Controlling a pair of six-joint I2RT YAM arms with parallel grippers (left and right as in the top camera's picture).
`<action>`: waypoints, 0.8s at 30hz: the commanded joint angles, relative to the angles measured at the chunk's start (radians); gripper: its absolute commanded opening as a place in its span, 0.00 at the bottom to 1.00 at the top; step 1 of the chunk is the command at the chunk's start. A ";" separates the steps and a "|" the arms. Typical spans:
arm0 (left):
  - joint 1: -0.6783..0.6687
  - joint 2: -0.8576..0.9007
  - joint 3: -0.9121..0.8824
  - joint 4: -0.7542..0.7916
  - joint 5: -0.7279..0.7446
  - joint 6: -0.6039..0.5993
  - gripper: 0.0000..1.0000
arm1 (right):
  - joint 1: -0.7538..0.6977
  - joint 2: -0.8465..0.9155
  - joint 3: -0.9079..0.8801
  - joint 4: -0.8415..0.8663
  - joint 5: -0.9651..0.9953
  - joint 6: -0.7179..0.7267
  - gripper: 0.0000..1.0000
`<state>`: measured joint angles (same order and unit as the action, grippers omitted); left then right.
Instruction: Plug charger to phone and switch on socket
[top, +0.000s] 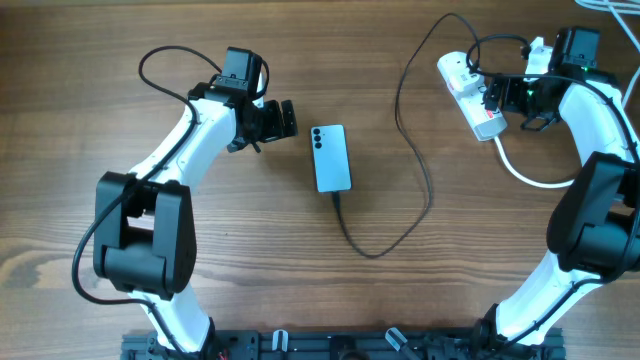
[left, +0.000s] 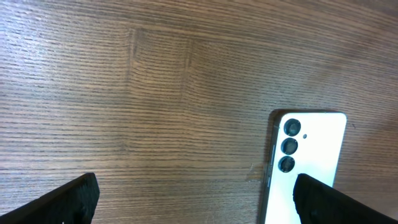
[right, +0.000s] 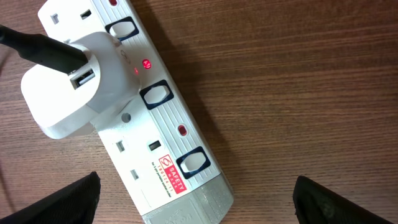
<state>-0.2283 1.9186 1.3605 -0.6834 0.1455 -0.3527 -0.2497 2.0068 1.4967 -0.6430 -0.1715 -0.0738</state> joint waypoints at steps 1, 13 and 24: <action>-0.017 -0.020 -0.003 0.009 -0.032 0.057 1.00 | 0.003 -0.008 0.001 0.003 0.006 -0.012 1.00; -0.123 -0.222 -0.404 0.560 -0.031 0.293 1.00 | 0.003 -0.008 0.001 0.003 0.006 -0.012 1.00; -0.074 -0.430 -0.788 0.860 -0.018 0.266 1.00 | 0.003 -0.008 0.001 0.003 0.006 -0.012 1.00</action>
<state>-0.3210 1.5448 0.6331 0.1593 0.1238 -0.0834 -0.2497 2.0068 1.4967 -0.6426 -0.1715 -0.0738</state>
